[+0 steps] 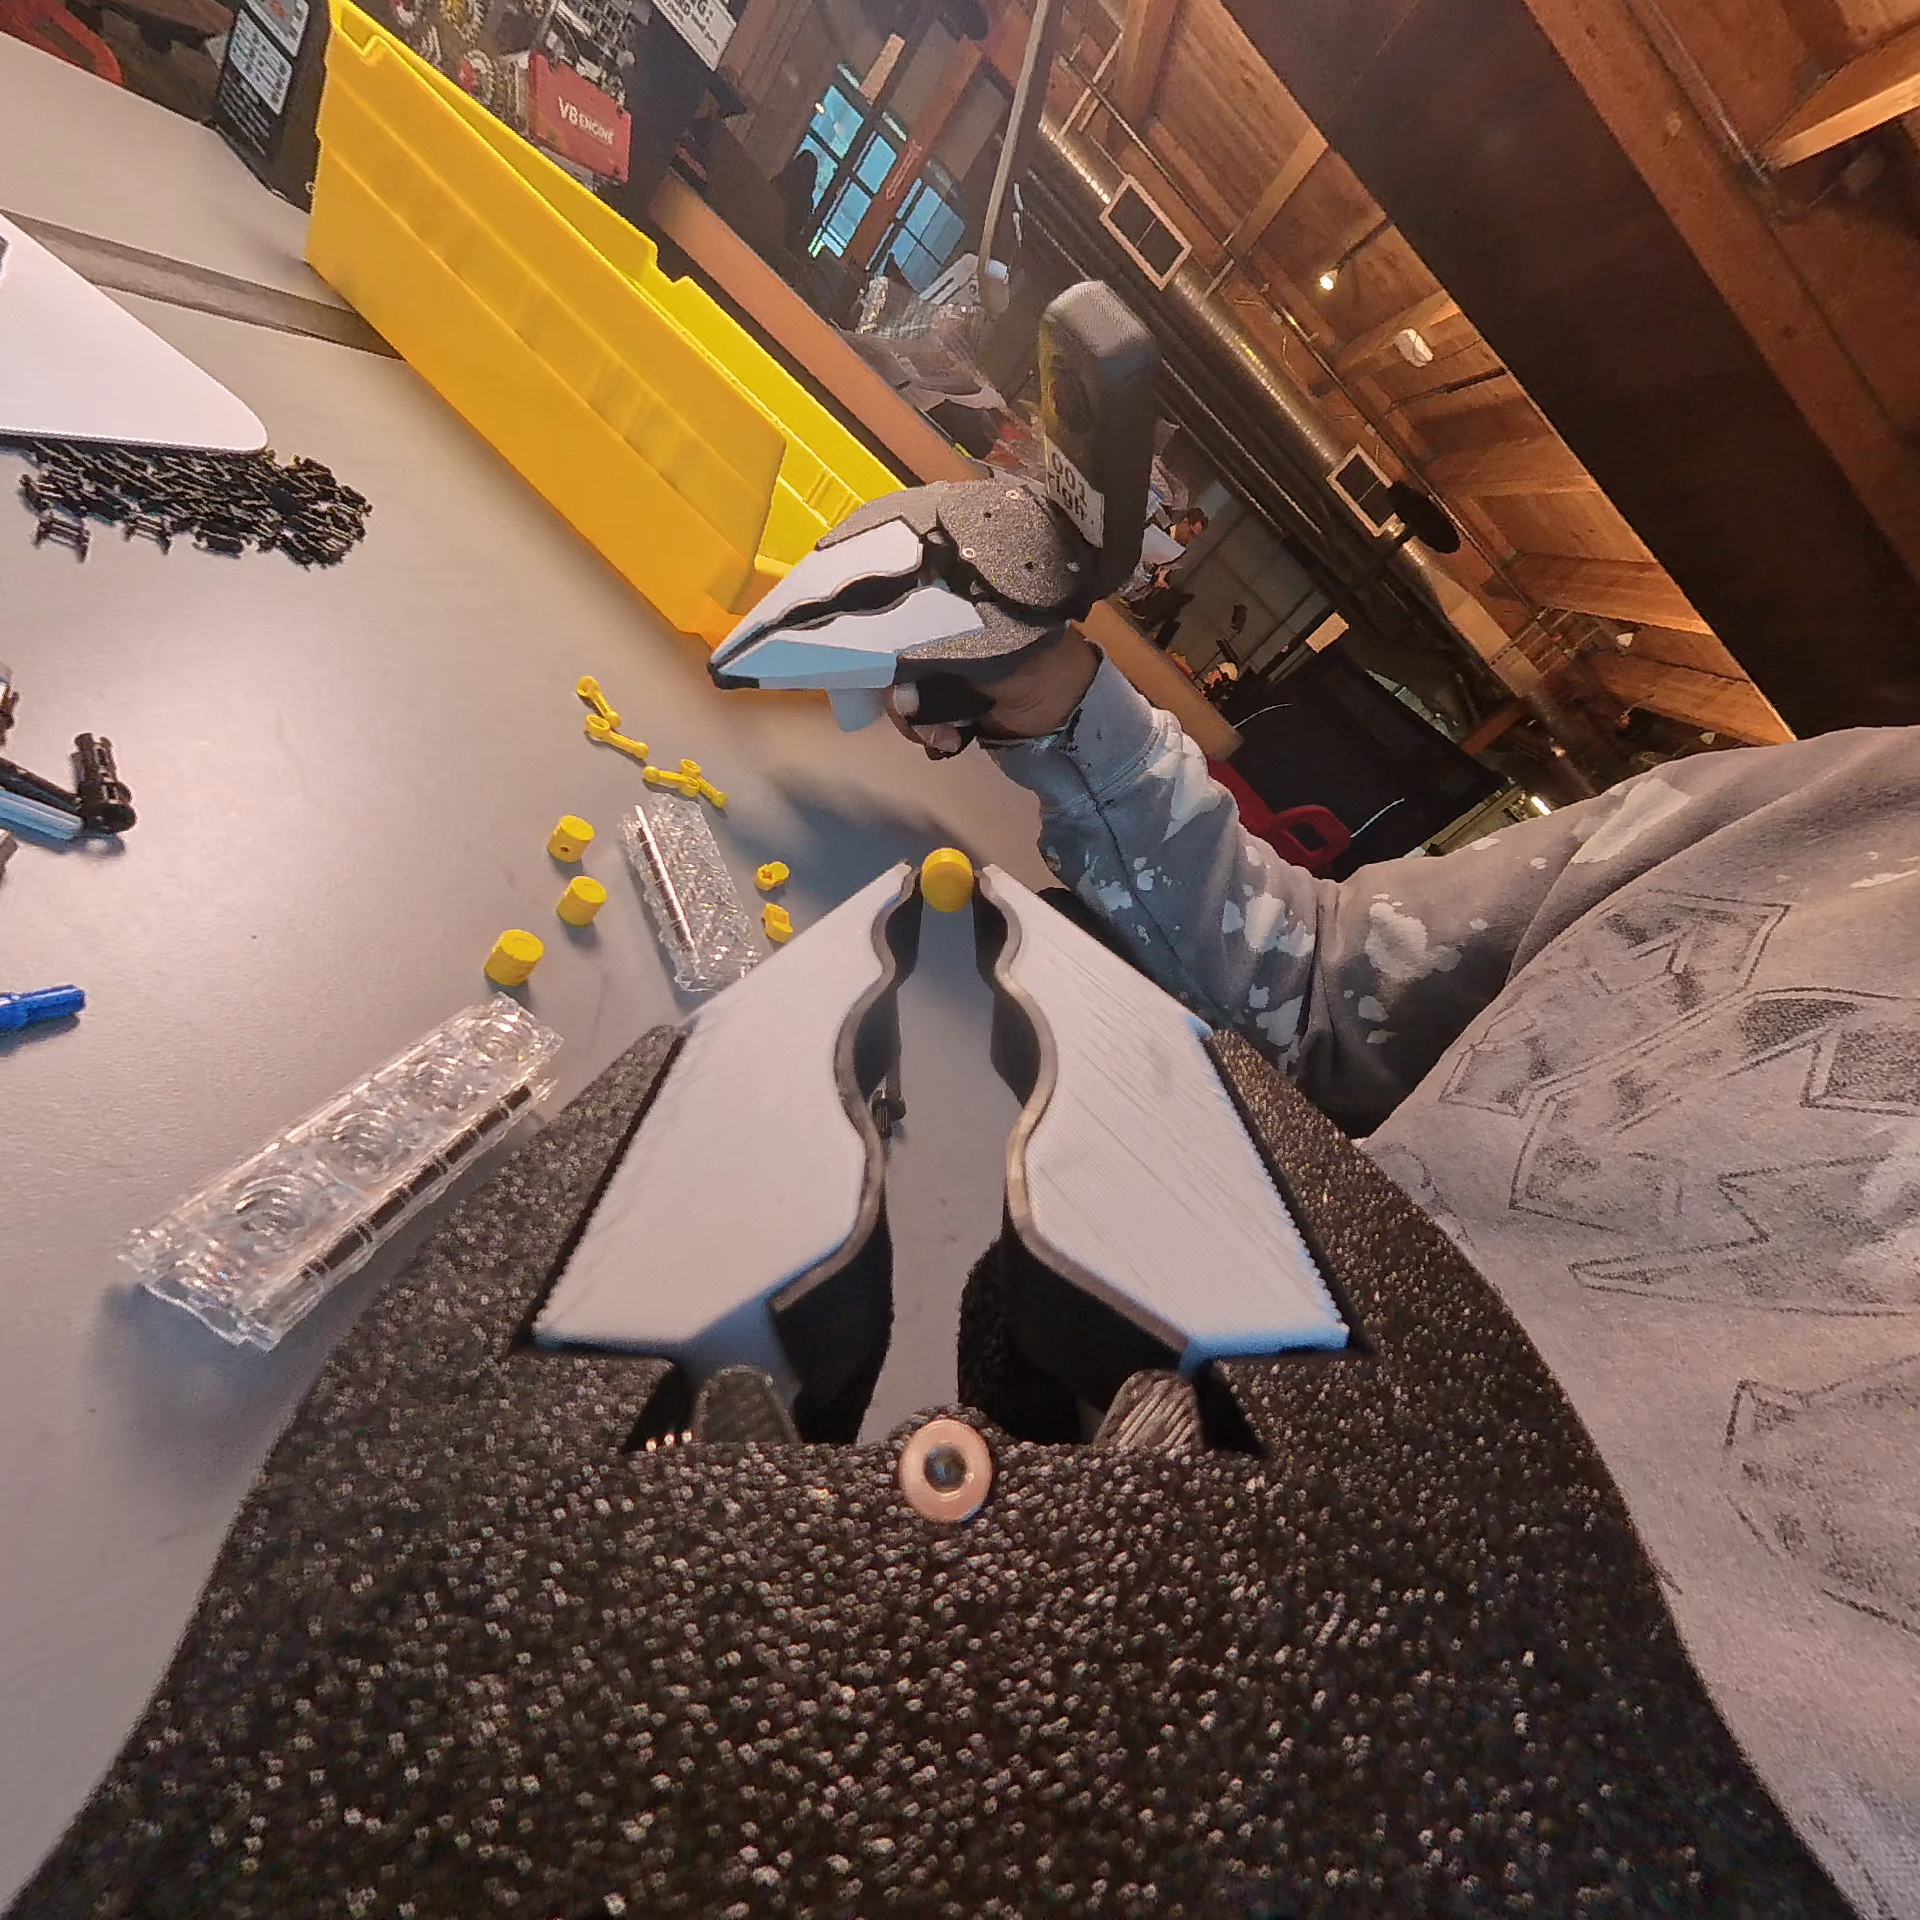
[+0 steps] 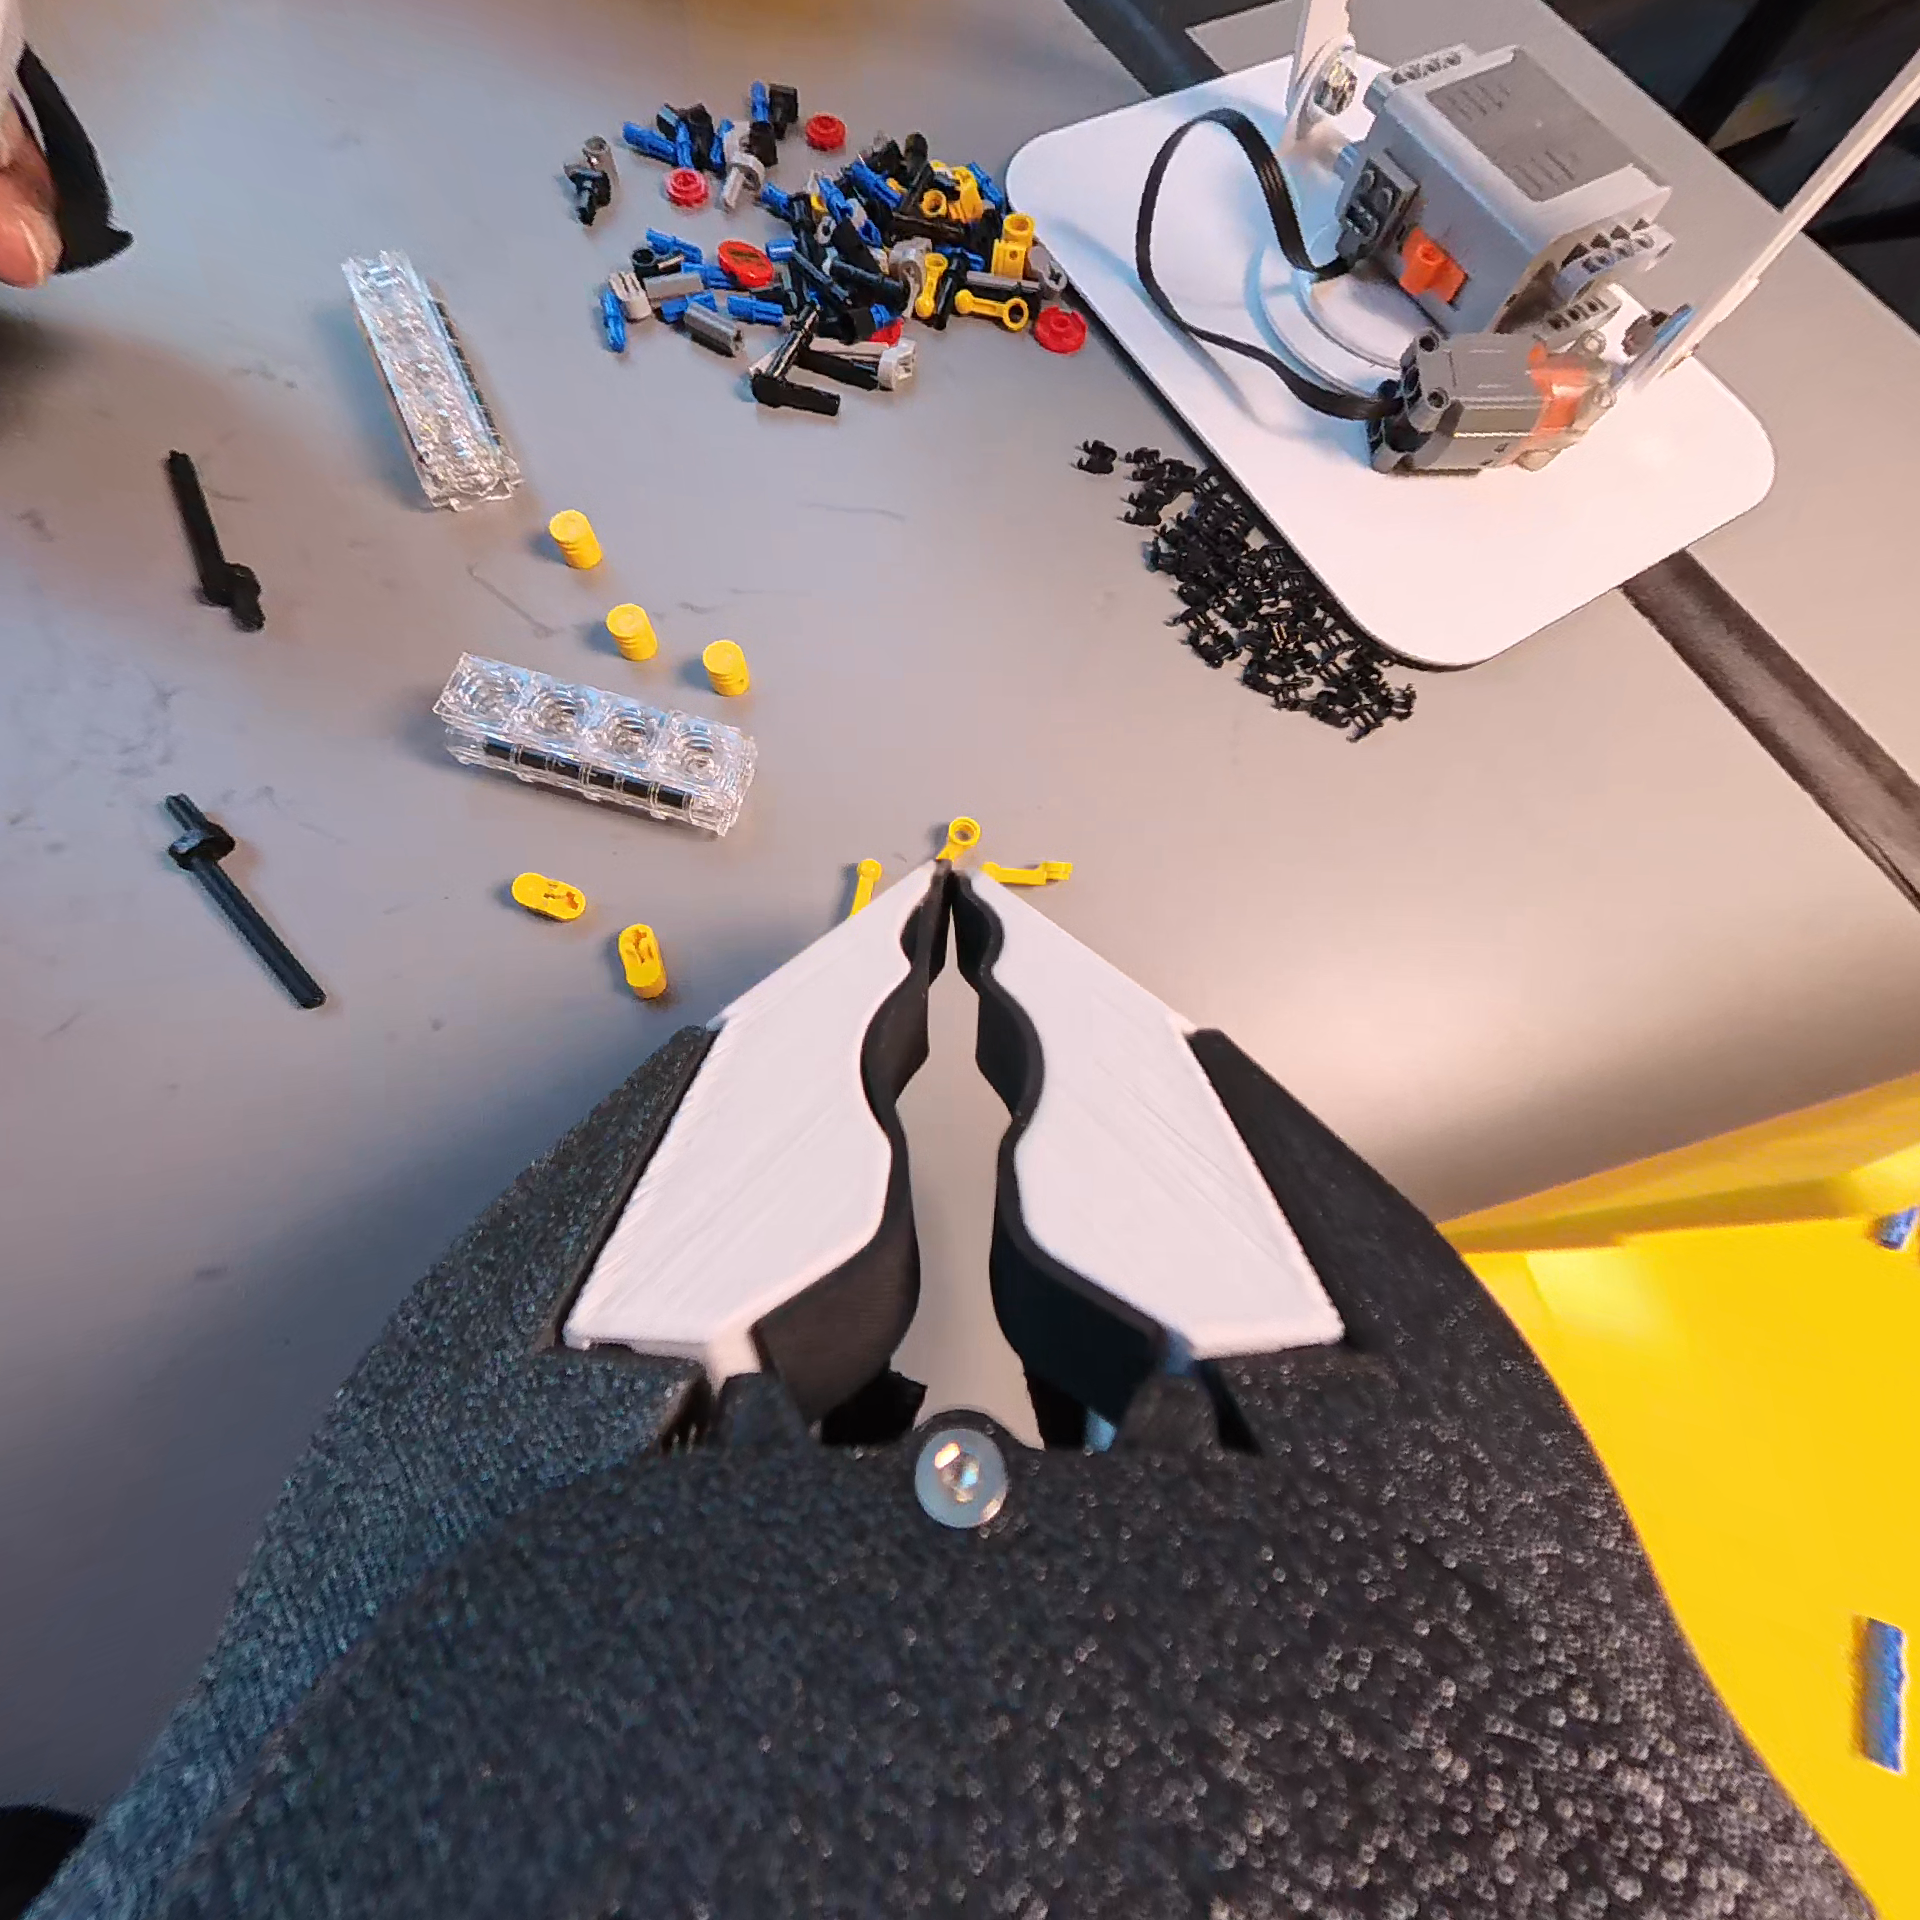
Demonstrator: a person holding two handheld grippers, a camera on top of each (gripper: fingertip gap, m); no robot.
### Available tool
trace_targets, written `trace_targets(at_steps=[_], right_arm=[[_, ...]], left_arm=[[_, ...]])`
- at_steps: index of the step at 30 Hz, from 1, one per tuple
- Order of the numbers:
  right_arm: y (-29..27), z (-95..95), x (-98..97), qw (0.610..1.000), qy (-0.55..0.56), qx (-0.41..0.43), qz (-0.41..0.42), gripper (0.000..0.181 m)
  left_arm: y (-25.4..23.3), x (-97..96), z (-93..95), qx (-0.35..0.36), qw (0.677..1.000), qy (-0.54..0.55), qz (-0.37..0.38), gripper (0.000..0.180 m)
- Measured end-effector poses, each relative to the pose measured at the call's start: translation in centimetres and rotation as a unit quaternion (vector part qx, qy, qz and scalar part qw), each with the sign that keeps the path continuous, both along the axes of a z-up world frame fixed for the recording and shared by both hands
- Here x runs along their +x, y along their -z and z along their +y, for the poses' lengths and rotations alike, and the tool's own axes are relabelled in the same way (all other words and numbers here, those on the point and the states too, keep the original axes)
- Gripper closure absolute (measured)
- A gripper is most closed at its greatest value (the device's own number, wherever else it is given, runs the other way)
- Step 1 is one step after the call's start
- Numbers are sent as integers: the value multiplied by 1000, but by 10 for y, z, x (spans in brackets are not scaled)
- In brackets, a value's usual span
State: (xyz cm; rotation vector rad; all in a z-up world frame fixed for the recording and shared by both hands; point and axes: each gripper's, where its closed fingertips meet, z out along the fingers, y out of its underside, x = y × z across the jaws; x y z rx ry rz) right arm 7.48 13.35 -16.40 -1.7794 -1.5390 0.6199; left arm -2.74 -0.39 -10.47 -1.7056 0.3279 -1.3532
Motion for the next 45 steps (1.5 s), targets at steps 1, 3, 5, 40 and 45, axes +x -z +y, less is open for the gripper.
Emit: trace_targets(at_steps=[1,3,5,40,45], right_arm=[[0,1,0,1000,1,4,-1,181],[5,7,-1,1000,3,18,-16,180],[16,16,-3,999,-1,36,-38,168],[33,-2,1,995,-81,-32,-48,173],[36,-4,13,994,-81,-40,-68,180]], left_arm=[[0,0,0,0,1000,0,0,173],[0,0,0,-2,1000,1,-1,173],[1,0,1,-4,1000,1,-3,173],[2,3,-2,-6,1000,10,1,173],[1,3,-2,-4,1000,10,2,173]])
